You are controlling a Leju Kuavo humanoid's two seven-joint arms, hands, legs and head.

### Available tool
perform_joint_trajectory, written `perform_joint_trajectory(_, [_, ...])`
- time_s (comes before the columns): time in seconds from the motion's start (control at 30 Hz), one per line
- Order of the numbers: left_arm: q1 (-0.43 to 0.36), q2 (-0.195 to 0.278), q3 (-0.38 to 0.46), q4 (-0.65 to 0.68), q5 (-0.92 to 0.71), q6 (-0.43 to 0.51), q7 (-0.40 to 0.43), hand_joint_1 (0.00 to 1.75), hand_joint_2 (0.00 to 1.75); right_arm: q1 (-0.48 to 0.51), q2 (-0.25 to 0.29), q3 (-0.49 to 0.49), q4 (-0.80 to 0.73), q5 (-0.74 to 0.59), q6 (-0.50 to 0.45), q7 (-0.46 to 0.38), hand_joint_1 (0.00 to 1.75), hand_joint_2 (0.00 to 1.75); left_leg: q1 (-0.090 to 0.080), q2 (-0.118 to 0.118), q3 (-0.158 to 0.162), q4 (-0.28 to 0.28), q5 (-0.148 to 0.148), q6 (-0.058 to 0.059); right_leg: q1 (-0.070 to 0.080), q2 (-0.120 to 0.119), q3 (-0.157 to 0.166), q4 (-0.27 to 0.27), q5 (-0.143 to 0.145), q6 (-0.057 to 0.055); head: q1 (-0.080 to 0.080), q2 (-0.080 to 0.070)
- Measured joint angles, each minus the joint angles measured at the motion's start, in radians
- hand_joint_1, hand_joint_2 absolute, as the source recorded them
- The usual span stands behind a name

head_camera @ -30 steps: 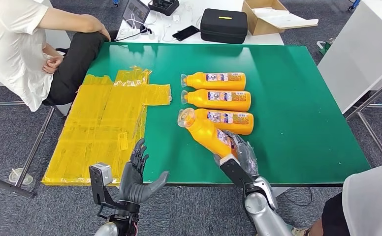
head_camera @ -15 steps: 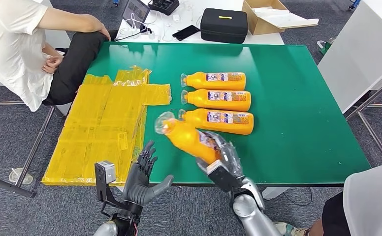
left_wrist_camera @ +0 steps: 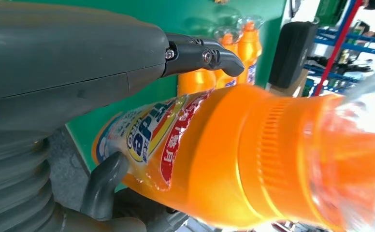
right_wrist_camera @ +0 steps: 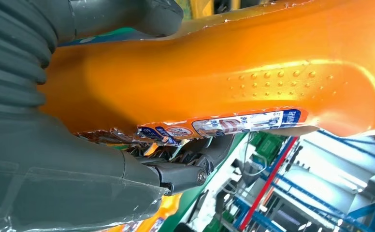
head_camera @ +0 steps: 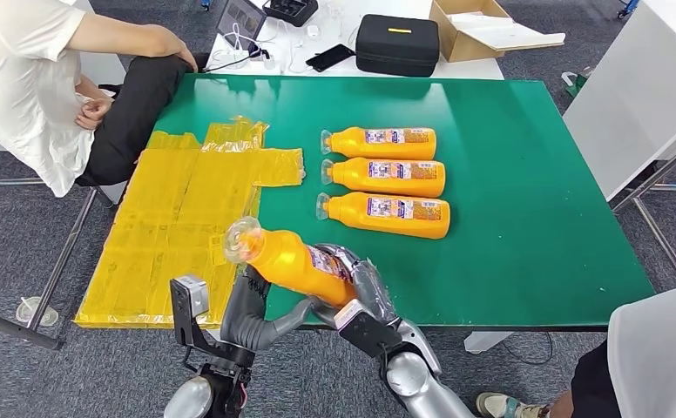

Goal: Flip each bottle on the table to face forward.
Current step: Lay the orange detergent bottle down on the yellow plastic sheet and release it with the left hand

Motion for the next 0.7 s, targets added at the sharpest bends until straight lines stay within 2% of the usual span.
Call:
perform_joint_trajectory(0.2, [-0.026, -0.020, 0.008, 0.031, 0.052, 0.007, -0.001, 0.00, 1.75, -0.018, 0.004, 0.039, 0.001, -0.015, 0.011, 0.002, 1.75, 1.75, 0.000, 0.000, 0.000, 0.000, 0.000, 0.000, 0.000, 0.000, 0.000, 0.000, 0.000, 0.000, 0.000, 0.000])
perform_joint_trajectory(0.37, [-0.039, -0.037, 0.023, 0.037, 0.178, -0.044, 0.027, 0.00, 1.75, -0.030, 0.006, 0.061, 0.015, -0.037, 0.010, 0.008, 1.75, 1.75, 0.000, 0.000, 0.000, 0.000, 0.000, 0.000, 0.000, 0.000, 0.000, 0.000, 0.000, 0.000, 0.000, 0.000])
perform_joint_trajectory(0.6, [-0.049, -0.039, 0.029, 0.054, 0.226, -0.063, 0.030, 0.03, 1.75, -0.039, 0.005, 0.070, 0.036, -0.035, 0.004, 0.007, 1.70, 1.75, 0.000, 0.000, 0.000, 0.000, 0.000, 0.000, 0.000, 0.000, 0.000, 0.000, 0.000, 0.000, 0.000, 0.000])
perform_joint_trajectory(0.7, [-0.058, -0.043, 0.034, 0.064, 0.241, -0.065, 0.017, 1.29, 1.75, -0.047, 0.004, 0.079, 0.045, -0.030, 0.007, 0.009, 1.64, 1.75, 0.000, 0.000, 0.000, 0.000, 0.000, 0.000, 0.000, 0.000, 0.000, 0.000, 0.000, 0.000, 0.000, 0.000])
